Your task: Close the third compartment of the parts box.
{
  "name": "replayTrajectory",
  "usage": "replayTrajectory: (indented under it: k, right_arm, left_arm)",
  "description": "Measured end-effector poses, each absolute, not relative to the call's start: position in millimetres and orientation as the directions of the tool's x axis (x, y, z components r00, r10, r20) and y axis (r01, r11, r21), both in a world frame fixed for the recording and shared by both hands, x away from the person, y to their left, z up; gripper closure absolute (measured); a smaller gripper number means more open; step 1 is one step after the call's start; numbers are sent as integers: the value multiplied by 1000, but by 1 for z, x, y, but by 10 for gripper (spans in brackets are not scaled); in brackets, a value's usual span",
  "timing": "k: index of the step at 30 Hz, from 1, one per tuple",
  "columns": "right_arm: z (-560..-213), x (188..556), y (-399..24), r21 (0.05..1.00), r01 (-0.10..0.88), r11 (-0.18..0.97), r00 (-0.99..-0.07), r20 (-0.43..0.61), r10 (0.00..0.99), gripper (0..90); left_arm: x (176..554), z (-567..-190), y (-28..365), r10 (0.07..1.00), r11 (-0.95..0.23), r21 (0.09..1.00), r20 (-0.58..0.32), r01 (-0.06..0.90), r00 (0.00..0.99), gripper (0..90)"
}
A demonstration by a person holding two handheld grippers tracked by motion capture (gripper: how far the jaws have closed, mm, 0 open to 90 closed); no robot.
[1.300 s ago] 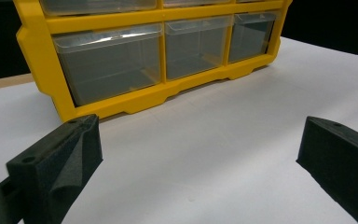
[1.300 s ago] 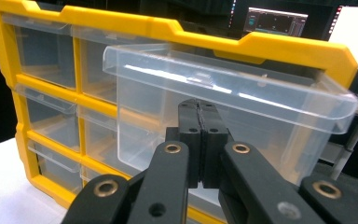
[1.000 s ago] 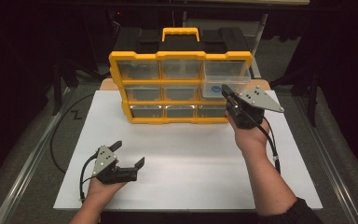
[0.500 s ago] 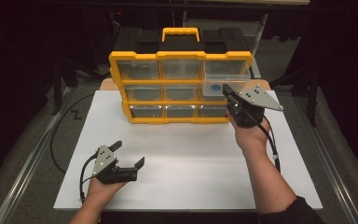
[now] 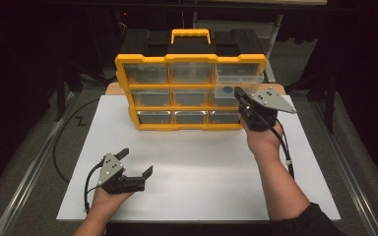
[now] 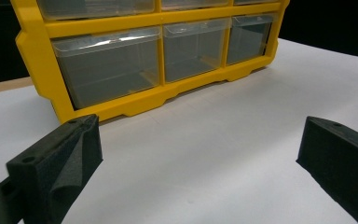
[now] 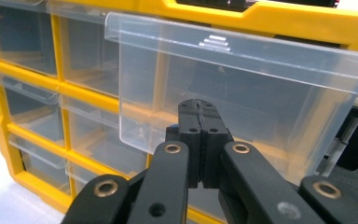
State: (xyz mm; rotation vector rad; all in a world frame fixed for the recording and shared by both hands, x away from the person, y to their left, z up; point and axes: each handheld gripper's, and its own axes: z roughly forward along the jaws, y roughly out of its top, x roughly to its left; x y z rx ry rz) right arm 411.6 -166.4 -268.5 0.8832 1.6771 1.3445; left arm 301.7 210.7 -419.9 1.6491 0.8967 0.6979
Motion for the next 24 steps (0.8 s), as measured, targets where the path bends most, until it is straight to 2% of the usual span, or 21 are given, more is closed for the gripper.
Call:
replayTrajectory:
  k: [24]
  right_arm:
    - [-270, 431, -160, 976, 41, 213, -410, -178, 895, 900]
  left_arm:
    - [302, -420, 209, 831, -153, 967, 14, 204, 555, 3]
